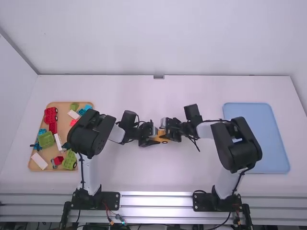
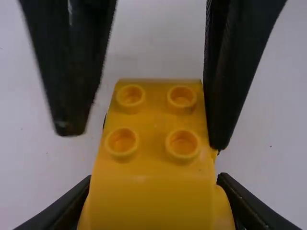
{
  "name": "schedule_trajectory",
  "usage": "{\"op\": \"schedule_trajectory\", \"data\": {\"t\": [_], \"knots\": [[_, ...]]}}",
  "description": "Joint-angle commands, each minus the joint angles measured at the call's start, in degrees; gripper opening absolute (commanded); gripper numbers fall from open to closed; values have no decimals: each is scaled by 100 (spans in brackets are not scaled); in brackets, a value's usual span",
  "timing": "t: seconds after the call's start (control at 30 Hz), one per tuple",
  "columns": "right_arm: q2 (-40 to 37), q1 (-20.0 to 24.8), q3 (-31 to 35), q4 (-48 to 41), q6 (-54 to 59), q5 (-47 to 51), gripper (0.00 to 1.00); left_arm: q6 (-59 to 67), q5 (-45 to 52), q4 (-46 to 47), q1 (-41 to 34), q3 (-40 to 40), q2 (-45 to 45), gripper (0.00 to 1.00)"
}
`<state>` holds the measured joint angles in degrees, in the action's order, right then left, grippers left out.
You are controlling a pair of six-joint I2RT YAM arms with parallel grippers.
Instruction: Assemble lego blocks to make yellow taxi
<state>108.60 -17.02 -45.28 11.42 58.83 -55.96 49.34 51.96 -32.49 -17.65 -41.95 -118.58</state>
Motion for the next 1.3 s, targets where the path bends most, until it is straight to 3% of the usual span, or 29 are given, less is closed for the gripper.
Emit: {"op": "schedule_trajectory", "data": {"t": [0.0,0.07,0.1,0.17,0.2,0.23,0.27,0.3,0.33,0.4,0.57,0.77,0.97,1.2,1.27], "knots": [[13,245,26,157,11,-1045,46,15,-448,162,-79,136,-216,6],[4,404,28,238,44,-1443,56,22,-446,160,-70,136,-216,8],[4,514,28,282,57,-1648,79,20,-446,155,-81,136,-216,16],[4,691,28,286,55,-1891,93,20,-446,146,-68,136,-216,19],[4,826,28,216,57,-1950,98,17,-446,136,-81,136,-216,27],[4,938,31,114,59,-1923,98,20,-448,133,-74,136,-216,40],[4,1075,31,-59,57,-1829,98,11,-448,120,-70,131,-216,59],[4,1088,31,-87,57,-1805,98,2,-448,114,-72,131,-214,61],[4,1165,33,-286,101,-1602,98,-4,-466,87,-79,133,-214,80],[7,1226,35,-743,369,-1095,99,-4,-496,79,-66,138,-179,99],[50,1045,35,-1279,597,-142,98,2,-560,455,-55,138,138,99],[483,492,33,-398,-210,496,98,20,-1156,1692,-35,131,1215,99],[726,22,24,20,-192,498,98,-363,-1805,2806,-28,76,2673,99],[723,-525,22,549,-763,1244,99,-2605,-3200,3108,26,76,4666,99],[723,-643,24,612,-761,1456,87,-3080,-3856,3226,17,76,5215,99]]}}
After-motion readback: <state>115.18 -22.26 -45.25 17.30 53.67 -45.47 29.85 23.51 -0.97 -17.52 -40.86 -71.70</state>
